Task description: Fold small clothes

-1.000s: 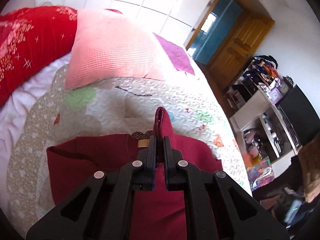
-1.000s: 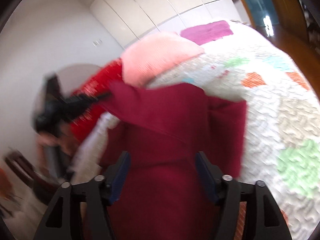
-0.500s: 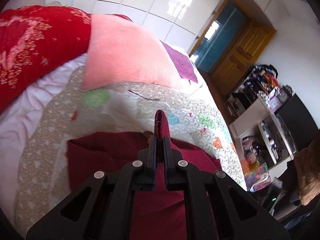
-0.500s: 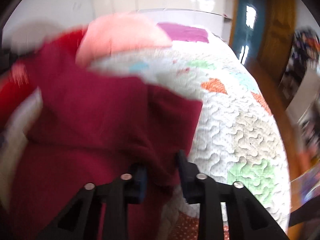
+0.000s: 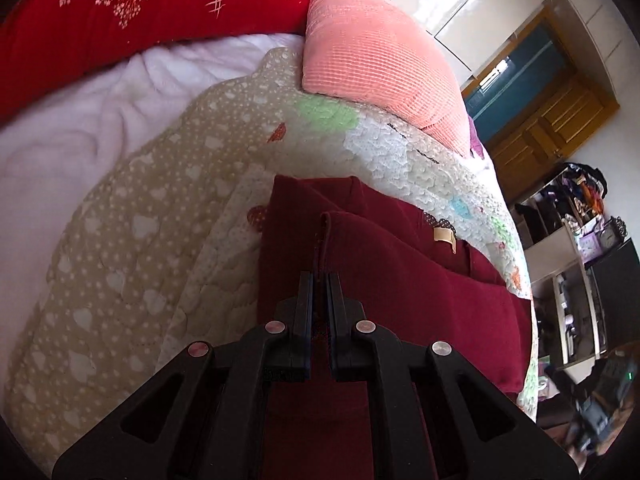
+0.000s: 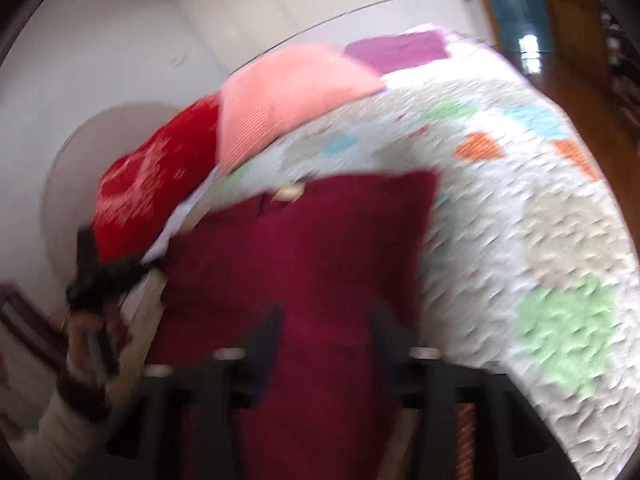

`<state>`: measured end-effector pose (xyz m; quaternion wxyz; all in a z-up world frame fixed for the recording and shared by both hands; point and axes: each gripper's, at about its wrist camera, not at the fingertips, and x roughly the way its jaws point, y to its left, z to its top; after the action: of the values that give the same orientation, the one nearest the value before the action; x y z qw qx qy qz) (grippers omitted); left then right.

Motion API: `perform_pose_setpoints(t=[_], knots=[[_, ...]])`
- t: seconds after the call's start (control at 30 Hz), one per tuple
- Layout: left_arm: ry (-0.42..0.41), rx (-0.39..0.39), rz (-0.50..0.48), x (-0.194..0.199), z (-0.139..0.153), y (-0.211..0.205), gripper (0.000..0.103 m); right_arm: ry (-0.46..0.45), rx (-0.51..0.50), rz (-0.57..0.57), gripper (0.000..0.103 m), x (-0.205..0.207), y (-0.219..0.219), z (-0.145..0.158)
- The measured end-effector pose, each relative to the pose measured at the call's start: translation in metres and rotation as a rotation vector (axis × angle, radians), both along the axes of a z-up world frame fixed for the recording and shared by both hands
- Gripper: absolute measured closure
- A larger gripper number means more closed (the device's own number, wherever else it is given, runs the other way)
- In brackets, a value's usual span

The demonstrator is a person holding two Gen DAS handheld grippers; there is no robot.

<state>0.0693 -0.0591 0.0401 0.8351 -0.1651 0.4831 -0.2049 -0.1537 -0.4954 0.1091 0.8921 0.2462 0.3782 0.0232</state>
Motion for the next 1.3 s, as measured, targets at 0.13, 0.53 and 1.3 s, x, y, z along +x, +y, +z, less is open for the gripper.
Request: perform_pose_setpoints(t=[0.13, 0.53, 1.3], knots=[[-0.031, 0.02, -0.015, -0.007, 0.007, -0.004, 0.098, 0.068, -0.037, -0.106, 0.041, 0.039, -0.013, -0.011], [-0.013, 0.071, 0.009, -0.015, -0.016, -0.004, 0.098, 0.22, -0.265, -0.134, 0.091, 0.108, -0.005, -0.042], [-0.166, 0.187, -0.001, -0.047, 0.033, -0.002, 0.088, 0.164, -0.114, 0.091, 0.086, 0.112, 0.065, -0.02]])
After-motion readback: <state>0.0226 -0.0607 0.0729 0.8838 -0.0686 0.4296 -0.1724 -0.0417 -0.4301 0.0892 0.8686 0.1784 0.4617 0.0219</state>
